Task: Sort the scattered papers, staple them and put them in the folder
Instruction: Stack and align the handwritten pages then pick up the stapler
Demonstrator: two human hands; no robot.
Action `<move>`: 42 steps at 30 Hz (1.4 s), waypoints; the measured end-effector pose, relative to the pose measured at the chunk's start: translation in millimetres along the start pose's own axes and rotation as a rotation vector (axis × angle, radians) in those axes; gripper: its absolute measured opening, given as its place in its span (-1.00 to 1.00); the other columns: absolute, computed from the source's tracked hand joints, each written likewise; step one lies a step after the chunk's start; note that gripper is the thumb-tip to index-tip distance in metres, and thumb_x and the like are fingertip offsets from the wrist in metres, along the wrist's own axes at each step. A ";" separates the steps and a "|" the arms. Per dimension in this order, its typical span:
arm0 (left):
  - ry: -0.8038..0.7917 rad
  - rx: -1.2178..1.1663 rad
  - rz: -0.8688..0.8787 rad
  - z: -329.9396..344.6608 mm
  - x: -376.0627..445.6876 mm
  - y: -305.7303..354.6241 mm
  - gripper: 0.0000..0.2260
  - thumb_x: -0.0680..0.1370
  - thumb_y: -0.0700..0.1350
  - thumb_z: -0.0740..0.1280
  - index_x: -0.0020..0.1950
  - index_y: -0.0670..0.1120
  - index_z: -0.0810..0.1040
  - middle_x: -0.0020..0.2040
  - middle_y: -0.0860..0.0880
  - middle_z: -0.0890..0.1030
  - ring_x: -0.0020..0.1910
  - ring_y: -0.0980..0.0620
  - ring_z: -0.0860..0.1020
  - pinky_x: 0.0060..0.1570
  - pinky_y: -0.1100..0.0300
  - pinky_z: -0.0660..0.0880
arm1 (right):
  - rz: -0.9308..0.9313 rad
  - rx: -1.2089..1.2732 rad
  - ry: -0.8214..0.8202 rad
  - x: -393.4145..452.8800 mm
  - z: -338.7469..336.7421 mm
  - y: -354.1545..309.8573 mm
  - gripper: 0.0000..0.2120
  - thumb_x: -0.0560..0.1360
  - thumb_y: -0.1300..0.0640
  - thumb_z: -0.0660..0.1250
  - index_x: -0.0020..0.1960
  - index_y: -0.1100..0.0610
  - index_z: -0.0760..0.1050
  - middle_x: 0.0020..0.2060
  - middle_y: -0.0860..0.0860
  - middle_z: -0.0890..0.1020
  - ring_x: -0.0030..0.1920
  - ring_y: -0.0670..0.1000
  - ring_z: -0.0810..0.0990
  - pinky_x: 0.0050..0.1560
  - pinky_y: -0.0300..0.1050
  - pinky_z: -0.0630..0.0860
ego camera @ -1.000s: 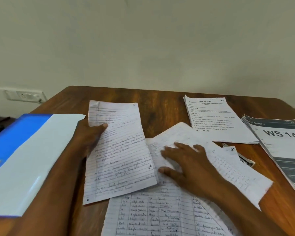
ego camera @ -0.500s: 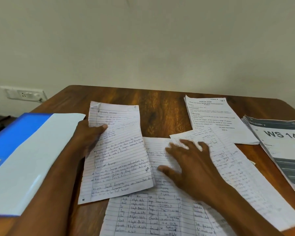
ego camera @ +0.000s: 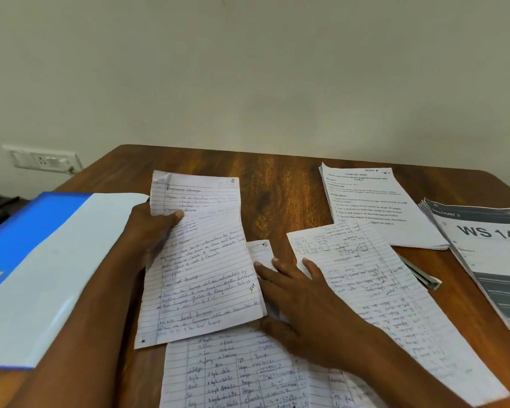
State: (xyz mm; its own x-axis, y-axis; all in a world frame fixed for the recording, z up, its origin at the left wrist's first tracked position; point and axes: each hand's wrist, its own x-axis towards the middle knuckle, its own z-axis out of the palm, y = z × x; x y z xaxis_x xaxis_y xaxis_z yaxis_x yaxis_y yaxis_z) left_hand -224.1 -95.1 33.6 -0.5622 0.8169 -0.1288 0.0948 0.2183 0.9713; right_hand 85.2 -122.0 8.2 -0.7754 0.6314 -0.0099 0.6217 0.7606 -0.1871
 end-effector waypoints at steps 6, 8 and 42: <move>-0.014 0.012 0.008 1.6 -0.7 0.0 -0.73 0.64 -0.18 0.43 0.33 -0.16 0.58 0.16 -0.06 0.67 0.02 -0.05 0.65 0.08 -0.02 0.55 | 0.084 0.028 0.051 -1.3 -8.3 6.0 -0.34 0.62 -0.38 0.06 0.65 -0.17 0.08 0.65 -0.19 0.08 0.65 -0.14 -0.03 0.63 0.18 -0.05; -0.018 0.022 0.007 1.8 -0.1 0.0 -0.72 0.64 -0.16 0.43 0.35 -0.15 0.56 0.22 -0.06 0.65 0.07 -0.08 0.63 0.16 -0.09 0.52 | 0.214 -0.039 0.124 -3.1 -16.1 12.5 -0.31 0.59 -0.45 0.00 0.61 -0.13 0.19 0.63 -0.12 0.21 0.63 -0.08 0.11 0.61 0.17 0.05; -0.067 -0.020 0.043 17.6 -12.0 4.5 -0.65 0.64 -0.20 0.42 0.42 -0.15 0.51 0.19 -0.06 0.59 0.15 -0.09 0.56 0.15 -0.03 0.47 | 0.544 -0.397 0.187 -22.5 -48.5 42.7 -0.48 0.60 -0.41 0.07 0.23 -0.06 0.55 0.08 -0.07 0.69 0.06 0.02 0.65 -0.06 -0.05 0.46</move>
State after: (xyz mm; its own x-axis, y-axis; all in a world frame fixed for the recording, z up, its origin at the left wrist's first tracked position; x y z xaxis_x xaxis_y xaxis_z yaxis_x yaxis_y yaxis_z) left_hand -202.5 -94.5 36.0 -0.5013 0.8596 -0.0989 0.1014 0.1719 0.9799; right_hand 134.6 -96.4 48.1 -0.3322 0.9267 0.1757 0.9375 0.3039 0.1694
